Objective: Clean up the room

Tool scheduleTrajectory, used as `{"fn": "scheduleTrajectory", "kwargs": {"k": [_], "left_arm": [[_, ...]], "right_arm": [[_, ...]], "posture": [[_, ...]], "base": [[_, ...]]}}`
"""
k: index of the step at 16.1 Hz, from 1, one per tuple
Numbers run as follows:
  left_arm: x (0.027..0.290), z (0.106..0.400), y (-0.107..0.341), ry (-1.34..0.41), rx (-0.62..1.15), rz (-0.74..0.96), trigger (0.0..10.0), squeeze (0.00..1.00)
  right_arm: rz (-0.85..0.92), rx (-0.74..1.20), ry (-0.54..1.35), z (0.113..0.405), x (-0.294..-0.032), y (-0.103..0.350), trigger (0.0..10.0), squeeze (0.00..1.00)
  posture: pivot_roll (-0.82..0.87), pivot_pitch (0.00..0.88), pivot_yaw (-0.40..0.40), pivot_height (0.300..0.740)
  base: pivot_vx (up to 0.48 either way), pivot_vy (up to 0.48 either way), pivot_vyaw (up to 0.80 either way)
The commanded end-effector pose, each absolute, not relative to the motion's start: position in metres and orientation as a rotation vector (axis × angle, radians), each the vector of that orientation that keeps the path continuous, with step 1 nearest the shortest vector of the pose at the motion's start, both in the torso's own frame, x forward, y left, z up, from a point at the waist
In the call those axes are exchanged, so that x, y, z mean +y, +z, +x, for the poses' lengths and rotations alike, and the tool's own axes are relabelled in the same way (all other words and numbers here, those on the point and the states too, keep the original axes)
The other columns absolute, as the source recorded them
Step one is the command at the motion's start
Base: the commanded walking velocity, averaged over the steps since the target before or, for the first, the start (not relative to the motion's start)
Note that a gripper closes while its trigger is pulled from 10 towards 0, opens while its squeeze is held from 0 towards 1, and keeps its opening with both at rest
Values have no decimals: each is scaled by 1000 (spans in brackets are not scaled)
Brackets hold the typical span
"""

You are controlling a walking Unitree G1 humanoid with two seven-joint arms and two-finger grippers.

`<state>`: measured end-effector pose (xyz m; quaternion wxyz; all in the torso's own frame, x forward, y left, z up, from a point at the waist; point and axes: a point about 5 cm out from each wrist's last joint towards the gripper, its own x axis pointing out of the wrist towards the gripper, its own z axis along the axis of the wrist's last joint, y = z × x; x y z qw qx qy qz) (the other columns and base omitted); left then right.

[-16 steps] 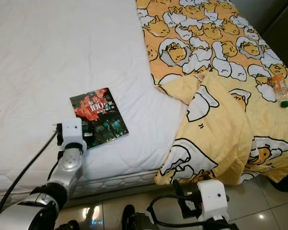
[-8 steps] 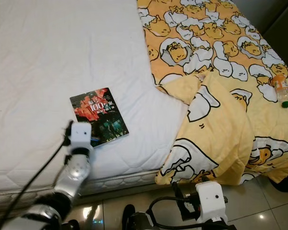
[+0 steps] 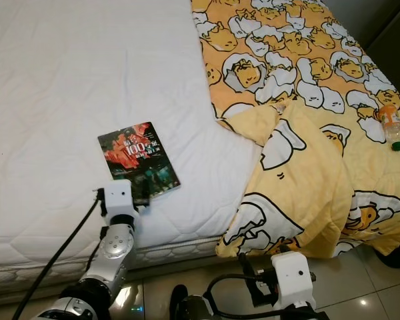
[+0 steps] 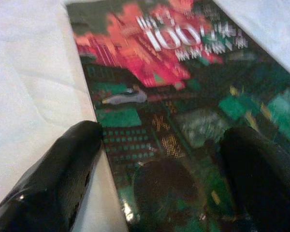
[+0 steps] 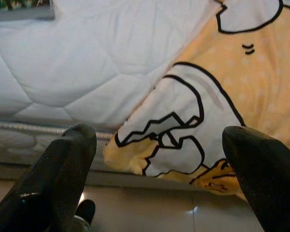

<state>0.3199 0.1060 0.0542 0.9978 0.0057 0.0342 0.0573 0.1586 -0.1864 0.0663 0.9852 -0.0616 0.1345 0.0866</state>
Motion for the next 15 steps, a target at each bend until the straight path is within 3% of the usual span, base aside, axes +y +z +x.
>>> {"fn": "scheduleTrajectory", "kwargs": {"k": [1,4,8,9,15], "left_arm": [[96,308,32,75,203,-21,10000,0],[87,319,41,30,219,-44,10000,0],[81,321,31,-39,382,-174,10000,0],[86,321,29,-41,398,-164,0,0],[90,317,20,-120,472,-180,0,0]], "right_arm": [[-141,302,165,154,-192,61,10000,0],[-139,302,164,155,-190,61,10000,0],[-129,306,158,153,-187,59,10000,0],[-127,309,155,151,-187,59,10000,0],[-121,306,141,156,-189,59,10000,0]], "posture": [[-146,255,-201,732],[-140,269,-197,732],[-147,288,-193,732],[-151,290,-191,732],[-148,297,-189,732]], "base": [[0,0,0],[0,0,0],[0,0,0],[0,0,0],[0,0,0]]}}
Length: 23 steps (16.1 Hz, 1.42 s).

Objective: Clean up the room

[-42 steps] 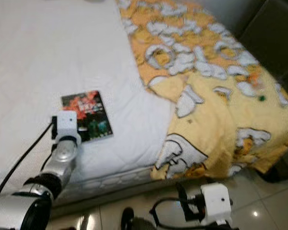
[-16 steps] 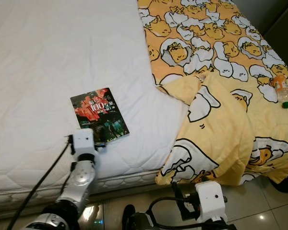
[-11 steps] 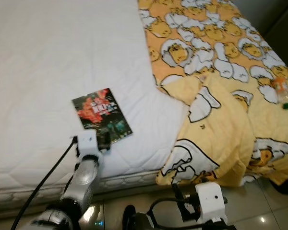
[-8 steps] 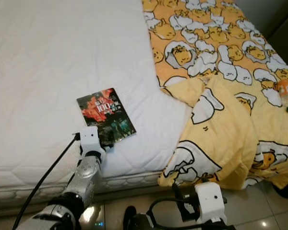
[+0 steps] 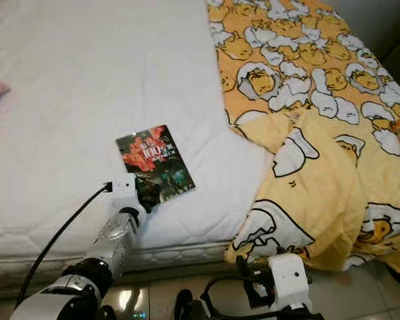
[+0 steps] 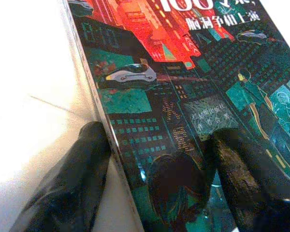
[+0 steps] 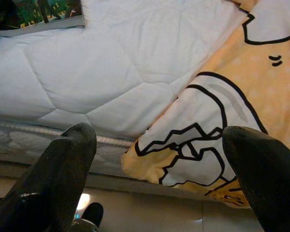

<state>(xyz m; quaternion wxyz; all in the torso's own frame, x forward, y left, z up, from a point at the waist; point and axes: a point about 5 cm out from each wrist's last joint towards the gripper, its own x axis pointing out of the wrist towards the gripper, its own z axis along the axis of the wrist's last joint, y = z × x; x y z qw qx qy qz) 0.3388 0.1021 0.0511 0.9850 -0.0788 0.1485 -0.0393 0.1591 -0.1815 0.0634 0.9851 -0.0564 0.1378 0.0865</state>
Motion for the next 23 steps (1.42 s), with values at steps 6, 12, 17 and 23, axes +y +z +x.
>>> {"fn": "scheduleTrajectory", "kwargs": {"k": [6,12,17,23], "left_arm": [[85,315,17,-228,527,-153,0,0],[64,319,30,-417,456,-174,0,0],[58,323,43,-521,374,-187,0,0],[81,349,83,-474,149,-264,0,0]], "right_arm": [[-111,301,137,156,-187,59,10000,0],[-79,243,120,167,-190,69,10000,0],[-72,221,112,184,-187,65,10000,0],[-45,125,91,227,-179,70,10000,0]], "posture": [[-152,302,-184,732],[-155,300,-183,732],[-107,245,-152,732],[-30,75,-62,732]], "base": [[0,0,0],[0,0,0],[0,0,0],[0,0,0]]}}
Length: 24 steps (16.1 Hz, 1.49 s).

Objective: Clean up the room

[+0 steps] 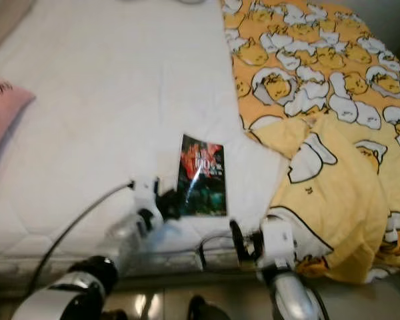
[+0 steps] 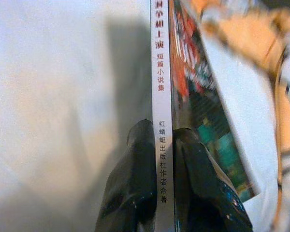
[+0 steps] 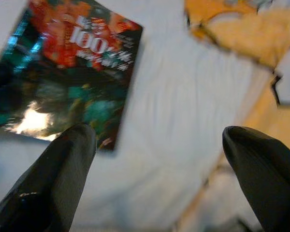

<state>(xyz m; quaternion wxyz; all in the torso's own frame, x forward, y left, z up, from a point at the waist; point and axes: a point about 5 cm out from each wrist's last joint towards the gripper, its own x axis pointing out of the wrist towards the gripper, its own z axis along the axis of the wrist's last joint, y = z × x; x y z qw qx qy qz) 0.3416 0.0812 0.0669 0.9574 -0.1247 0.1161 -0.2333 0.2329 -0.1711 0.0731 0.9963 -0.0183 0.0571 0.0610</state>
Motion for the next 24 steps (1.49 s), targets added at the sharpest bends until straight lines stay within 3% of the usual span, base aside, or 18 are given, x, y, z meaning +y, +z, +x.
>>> {"fn": "scheduleTrajectory", "kwargs": {"k": [1,4,7,8,9,14,18,24], "left_arm": [[92,355,97,-463,66,-254,0,0],[116,357,132,-407,-129,-208,0,0],[138,345,140,-302,-203,-90,0,0],[152,339,134,-238,-196,-16,1490,0],[160,336,120,-200,-126,25,10000,0],[150,343,118,-222,-81,79,10000,0],[139,349,123,-282,-87,106,10000,0],[136,349,120,-294,-73,118,10000,0]], "right_arm": [[-38,87,74,240,-179,76,10000,0],[-24,-25,17,269,-189,98,10000,0],[8,-57,-7,282,-196,103,10000,0],[7,-48,-8,284,-197,101,10000,0],[20,-33,-10,284,-196,95,10000,0],[21,-18,17,290,-178,82,10000,0],[-13,-60,84,292,-162,87,10000,0],[-17,-63,84,289,-163,84,10000,0]], "posture": [[-7,18,-33,732],[53,0,13,732],[75,0,16,732],[83,0,9,732],[92,0,-2,732],[103,0,29,732],[72,0,35,732],[61,0,31,732]], "base": [[0,0,0],[0,0,0],[0,0,0],[0,0,638],[0,0,569],[0,0,418],[390,278,0],[398,270,0]]}}
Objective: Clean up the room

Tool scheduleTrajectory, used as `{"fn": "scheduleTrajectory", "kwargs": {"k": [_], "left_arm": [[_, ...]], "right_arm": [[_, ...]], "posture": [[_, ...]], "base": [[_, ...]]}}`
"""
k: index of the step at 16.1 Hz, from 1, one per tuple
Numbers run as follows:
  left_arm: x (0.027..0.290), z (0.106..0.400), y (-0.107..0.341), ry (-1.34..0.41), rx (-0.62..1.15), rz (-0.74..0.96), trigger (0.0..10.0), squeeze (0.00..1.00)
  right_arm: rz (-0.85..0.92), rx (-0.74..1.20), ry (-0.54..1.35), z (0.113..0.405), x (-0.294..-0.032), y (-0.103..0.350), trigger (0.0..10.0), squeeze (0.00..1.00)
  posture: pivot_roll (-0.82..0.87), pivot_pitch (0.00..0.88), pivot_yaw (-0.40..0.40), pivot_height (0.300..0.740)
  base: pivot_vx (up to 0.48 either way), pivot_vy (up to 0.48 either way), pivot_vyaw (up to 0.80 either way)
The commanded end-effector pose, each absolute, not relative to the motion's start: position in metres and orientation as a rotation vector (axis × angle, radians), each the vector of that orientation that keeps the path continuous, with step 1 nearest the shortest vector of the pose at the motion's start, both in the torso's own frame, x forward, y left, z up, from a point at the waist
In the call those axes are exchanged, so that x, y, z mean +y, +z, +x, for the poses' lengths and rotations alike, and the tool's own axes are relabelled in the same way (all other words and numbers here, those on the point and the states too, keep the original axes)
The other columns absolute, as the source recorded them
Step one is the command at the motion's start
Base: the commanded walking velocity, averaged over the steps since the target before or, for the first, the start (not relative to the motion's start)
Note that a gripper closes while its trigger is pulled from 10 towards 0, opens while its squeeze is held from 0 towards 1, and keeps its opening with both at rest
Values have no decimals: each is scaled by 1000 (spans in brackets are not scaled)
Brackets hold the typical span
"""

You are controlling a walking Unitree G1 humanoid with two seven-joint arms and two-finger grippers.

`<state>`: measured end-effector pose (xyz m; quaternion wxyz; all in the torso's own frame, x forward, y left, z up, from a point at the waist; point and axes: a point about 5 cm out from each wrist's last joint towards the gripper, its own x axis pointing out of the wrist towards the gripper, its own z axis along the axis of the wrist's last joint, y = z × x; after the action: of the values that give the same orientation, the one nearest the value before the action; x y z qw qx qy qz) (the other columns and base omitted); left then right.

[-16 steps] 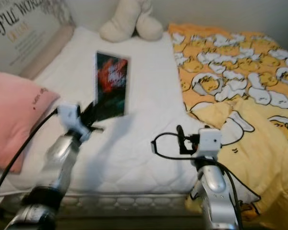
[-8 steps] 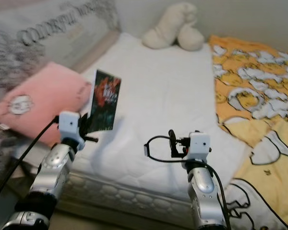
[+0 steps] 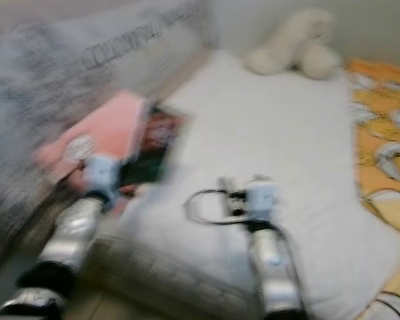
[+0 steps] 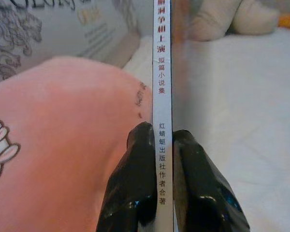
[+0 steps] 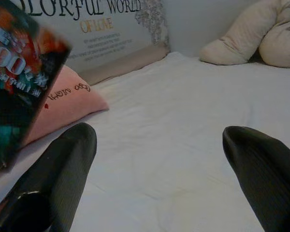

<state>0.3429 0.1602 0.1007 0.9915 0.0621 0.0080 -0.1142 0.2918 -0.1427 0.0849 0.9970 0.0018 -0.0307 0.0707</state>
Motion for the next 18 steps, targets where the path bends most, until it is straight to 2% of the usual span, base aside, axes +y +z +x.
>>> {"fn": "scheduleTrajectory", "kwargs": {"k": [1,4,10,14,15,16,17,18], "left_arm": [[135,350,119,-305,-67,119,10000,0],[135,351,118,-310,-60,130,10000,0],[131,359,115,-327,-10,176,10000,0],[100,363,119,-512,29,120,10000,0],[85,366,124,-597,50,60,10000,0],[66,366,124,-705,145,-121,10000,0],[59,365,123,-742,188,-203,10000,0],[44,359,111,-786,336,-442,10000,0]], "right_arm": [[-17,-62,87,288,-162,83,10000,0],[-19,-61,96,286,-159,82,10000,0],[-22,-56,102,284,-157,80,10000,0],[-23,-45,112,276,-156,78,10000,0],[-28,-37,120,270,-156,78,10000,0],[-50,-15,126,257,-162,77,10000,0],[-59,-5,126,252,-165,76,10000,0],[-82,23,122,235,-176,77,10000,0]], "posture": [[60,0,30,732],[59,0,28,732],[50,0,30,732],[27,0,14,732],[9,0,1,732],[-43,70,-25,732],[-43,70,-25,732],[-123,156,-74,732]], "base": [[398,266,0],[398,270,0],[0,0,0],[0,0,0],[0,0,0],[0,0,0],[0,0,0],[0,0,0]]}}
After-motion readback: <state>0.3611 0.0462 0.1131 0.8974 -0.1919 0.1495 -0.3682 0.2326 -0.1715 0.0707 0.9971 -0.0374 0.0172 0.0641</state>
